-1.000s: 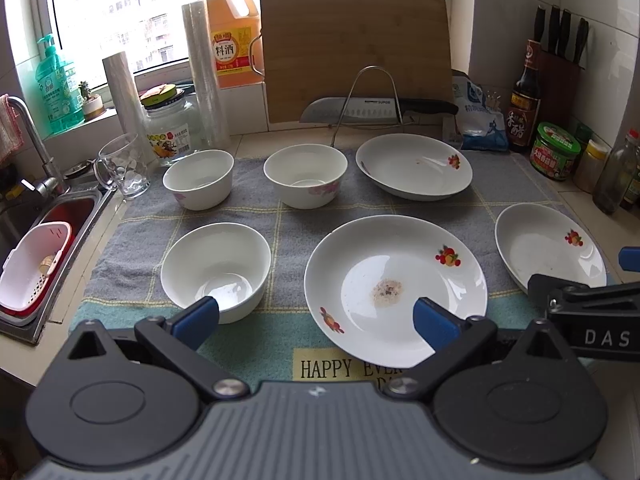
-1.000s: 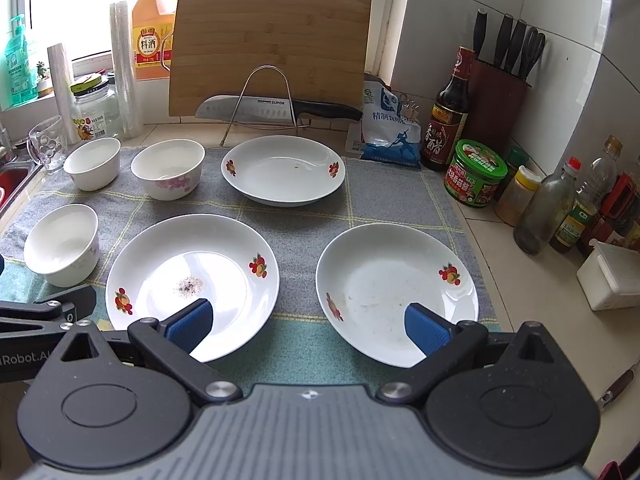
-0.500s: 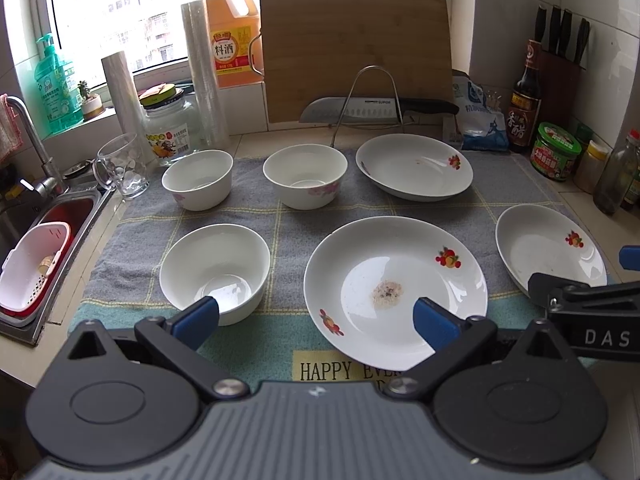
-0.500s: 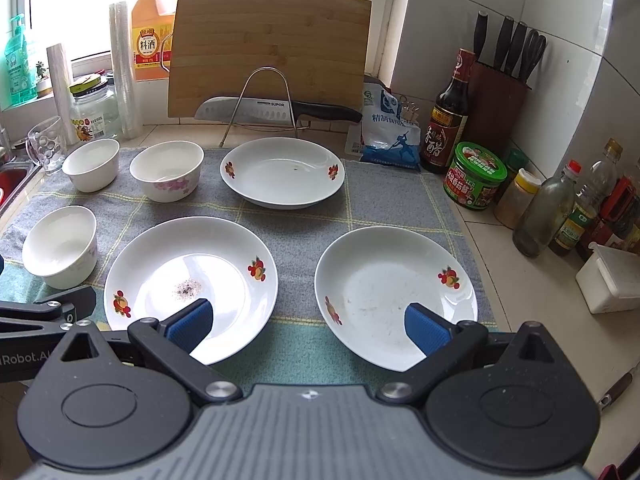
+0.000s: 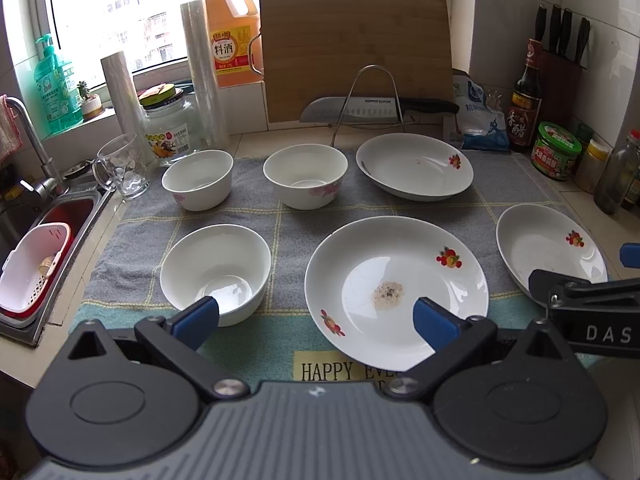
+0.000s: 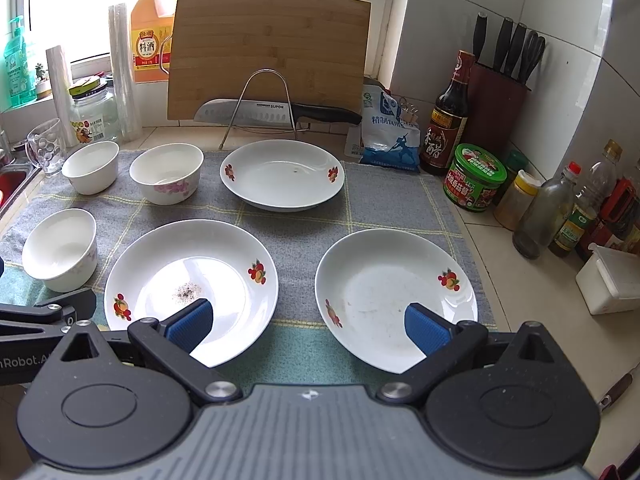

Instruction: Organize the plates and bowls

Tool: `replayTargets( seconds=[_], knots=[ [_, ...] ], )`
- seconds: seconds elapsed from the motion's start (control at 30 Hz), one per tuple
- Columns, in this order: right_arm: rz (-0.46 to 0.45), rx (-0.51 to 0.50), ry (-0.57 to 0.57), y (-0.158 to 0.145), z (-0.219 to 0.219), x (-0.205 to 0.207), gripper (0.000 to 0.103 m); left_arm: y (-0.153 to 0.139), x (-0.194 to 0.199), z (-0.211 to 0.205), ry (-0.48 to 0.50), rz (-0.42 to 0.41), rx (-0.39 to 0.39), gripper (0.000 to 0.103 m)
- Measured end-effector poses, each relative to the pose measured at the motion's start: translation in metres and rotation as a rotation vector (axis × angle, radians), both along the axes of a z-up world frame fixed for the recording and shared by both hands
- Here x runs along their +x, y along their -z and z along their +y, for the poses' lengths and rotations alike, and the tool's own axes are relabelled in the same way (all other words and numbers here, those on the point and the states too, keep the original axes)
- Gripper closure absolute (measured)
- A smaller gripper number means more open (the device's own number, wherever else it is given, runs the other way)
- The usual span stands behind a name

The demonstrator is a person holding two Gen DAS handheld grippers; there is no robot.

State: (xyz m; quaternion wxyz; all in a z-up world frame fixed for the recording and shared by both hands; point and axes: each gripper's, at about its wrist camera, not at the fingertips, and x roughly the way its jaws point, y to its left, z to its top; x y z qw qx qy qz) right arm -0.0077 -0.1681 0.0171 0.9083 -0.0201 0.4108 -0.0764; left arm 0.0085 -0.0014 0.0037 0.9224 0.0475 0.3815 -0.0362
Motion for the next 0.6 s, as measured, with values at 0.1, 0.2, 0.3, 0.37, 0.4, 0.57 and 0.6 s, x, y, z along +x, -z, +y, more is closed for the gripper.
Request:
replayTargets(
  seconds=[0.1, 0.2, 0.3, 0.37, 0.4, 0.57, 0.6],
  knots=[
    [-0.003, 0.0, 0.002, 0.0003, 0.0001, -0.0003, 0.0, 0.0004, -0.0003, -0.0002, 0.003, 0.001, 0.001, 0.001],
    [-0.005, -0.001, 0.003, 0.0003, 0.0, -0.0005, 0.0, 0.0006, -0.0009, -0.0006, 0.003, 0.001, 0.002, 0.001],
    [-0.005, -0.001, 0.003, 0.0, -0.0003, -0.0004, 0.0, 0.0006, -0.0009, -0.0007, 0.004, 0.001, 0.002, 0.001],
    [-0.005, -0.002, 0.003, -0.0007, -0.0009, -0.0004, 0.0, 0.0007, -0.0012, -0.0006, 0.003, 0.0, 0.002, 0.001],
    [-0.005, -0.001, 0.003, -0.0007, -0.0009, -0.0004, 0.0, 0.0009, -0.001, -0.0007, 0.003, 0.0, 0.001, 0.001],
    [-0.01, -0.001, 0.004, -0.0016, -0.0011, -0.0003, 0.0, 0.001, -0.0003, -0.0008, 0.004, 0.001, 0.002, 0.001],
    [-0.01, -0.001, 0.004, -0.0017, -0.0011, -0.0003, 0.0, 0.0009, 0.0004, -0.0012, 0.005, 0.002, 0.002, 0.001]
  ],
)
